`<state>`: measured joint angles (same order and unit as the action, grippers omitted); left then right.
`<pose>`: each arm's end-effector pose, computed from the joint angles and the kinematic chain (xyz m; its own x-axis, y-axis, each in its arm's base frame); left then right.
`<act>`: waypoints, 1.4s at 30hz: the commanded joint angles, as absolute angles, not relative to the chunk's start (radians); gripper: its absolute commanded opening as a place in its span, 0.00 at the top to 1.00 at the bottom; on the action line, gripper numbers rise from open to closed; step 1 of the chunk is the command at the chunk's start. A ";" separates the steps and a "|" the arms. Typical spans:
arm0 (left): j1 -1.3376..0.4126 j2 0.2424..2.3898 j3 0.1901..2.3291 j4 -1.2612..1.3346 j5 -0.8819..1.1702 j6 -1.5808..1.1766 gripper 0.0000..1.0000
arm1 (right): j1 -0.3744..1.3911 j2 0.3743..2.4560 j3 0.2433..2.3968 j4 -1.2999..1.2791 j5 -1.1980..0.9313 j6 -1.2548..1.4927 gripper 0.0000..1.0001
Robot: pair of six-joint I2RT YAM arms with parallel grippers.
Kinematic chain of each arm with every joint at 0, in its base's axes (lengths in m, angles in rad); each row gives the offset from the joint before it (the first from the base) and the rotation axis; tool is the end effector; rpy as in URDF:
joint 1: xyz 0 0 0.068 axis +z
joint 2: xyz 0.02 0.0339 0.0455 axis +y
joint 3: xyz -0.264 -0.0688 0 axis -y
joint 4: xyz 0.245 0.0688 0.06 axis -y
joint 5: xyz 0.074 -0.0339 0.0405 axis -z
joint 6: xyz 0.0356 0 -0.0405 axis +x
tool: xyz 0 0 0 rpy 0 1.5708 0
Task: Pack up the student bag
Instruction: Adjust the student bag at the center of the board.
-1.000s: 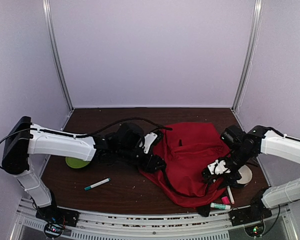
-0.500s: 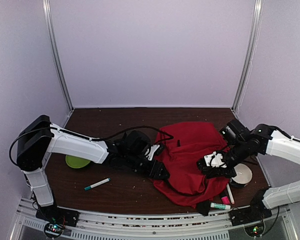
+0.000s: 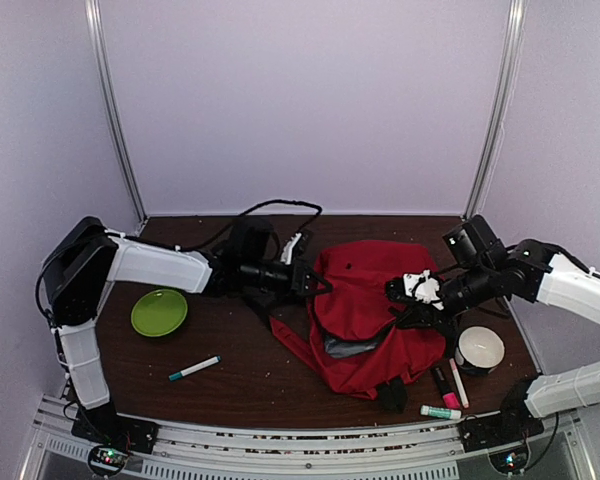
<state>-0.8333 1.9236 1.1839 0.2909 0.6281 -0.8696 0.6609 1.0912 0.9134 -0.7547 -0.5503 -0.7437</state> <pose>0.2705 -0.3288 0.1958 -0.9178 0.0909 -0.3864 0.3931 0.3436 -0.8529 0.1560 0.1449 0.2796 0.0541 -0.6889 -0.7228 -0.9953 0.0207 -0.0943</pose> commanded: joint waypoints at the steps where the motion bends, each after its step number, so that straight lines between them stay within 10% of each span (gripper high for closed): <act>1: -0.689 1.823 1.261 0.240 0.540 -0.755 1.00 | 0.649 1.109 0.968 -0.671 -0.616 -0.727 1.00; 13: -0.620 1.832 1.235 0.216 0.409 -0.729 1.00 | 0.604 1.007 0.995 -0.785 -0.717 -0.677 1.00; 18: -0.651 1.825 1.219 0.340 0.653 -0.648 0.63 | 0.569 1.037 0.899 -0.702 -0.702 -0.651 1.00; 24: -0.724 1.742 1.161 -0.011 0.545 -0.412 0.54 | 0.565 1.079 0.863 -0.812 -0.649 -0.791 0.55; 30: -0.830 1.558 1.024 -0.072 0.350 -0.313 0.51 | 0.560 1.032 0.868 -1.008 -0.563 -0.946 0.40; 36: -1.057 1.576 1.145 -0.081 0.236 -0.144 0.48 | 0.561 1.037 0.825 -0.964 -0.546 -0.959 0.42; 42: -1.224 1.684 1.221 0.012 0.107 0.001 0.60 | 0.550 1.070 0.822 -0.925 -0.587 -0.928 0.74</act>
